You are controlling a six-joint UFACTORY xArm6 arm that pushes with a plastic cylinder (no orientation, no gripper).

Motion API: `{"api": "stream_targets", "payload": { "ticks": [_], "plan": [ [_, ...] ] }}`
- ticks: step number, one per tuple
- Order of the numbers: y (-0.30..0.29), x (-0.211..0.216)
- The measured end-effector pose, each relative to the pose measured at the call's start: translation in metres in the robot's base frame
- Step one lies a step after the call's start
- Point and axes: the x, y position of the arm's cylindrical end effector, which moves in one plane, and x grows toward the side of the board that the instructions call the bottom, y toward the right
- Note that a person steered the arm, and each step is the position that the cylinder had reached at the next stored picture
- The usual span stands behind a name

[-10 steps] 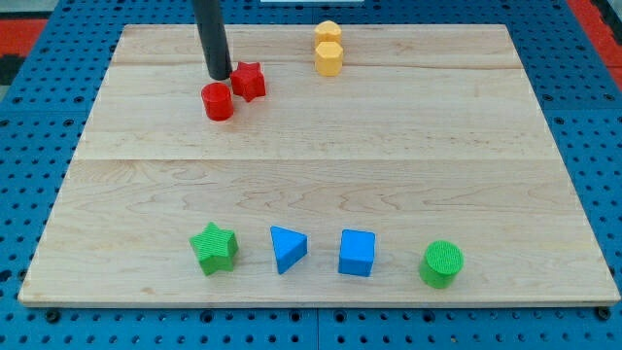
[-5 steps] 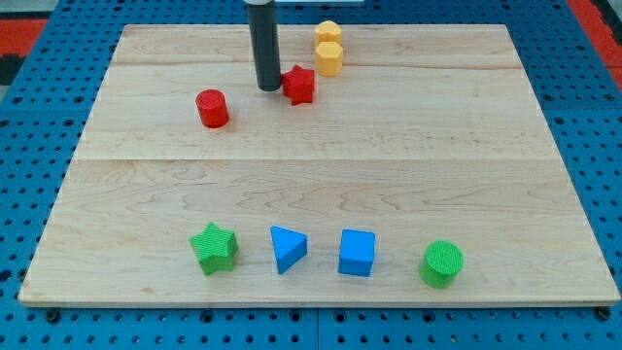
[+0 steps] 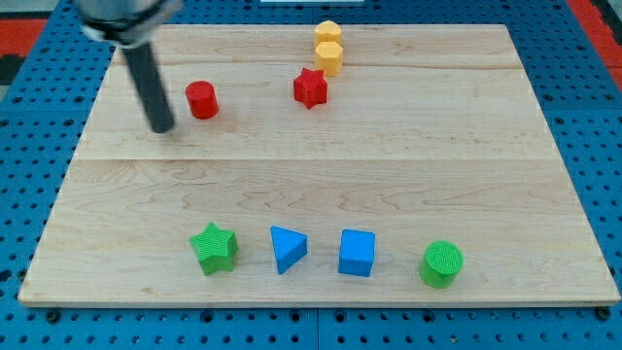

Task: Place the red blocks below the yellow hexagon

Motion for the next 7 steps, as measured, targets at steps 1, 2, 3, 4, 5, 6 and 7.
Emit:
{"api": "stream_targets", "payload": {
  "ticks": [1,2,3,4,5,6,7],
  "plan": [
    [0.02,-0.049],
    [0.055,-0.059],
    [0.073,-0.015],
    [0.03,-0.005],
    [-0.001,-0.002],
    [0.088,0.001],
    [0.163,0.008]
  ]
}}
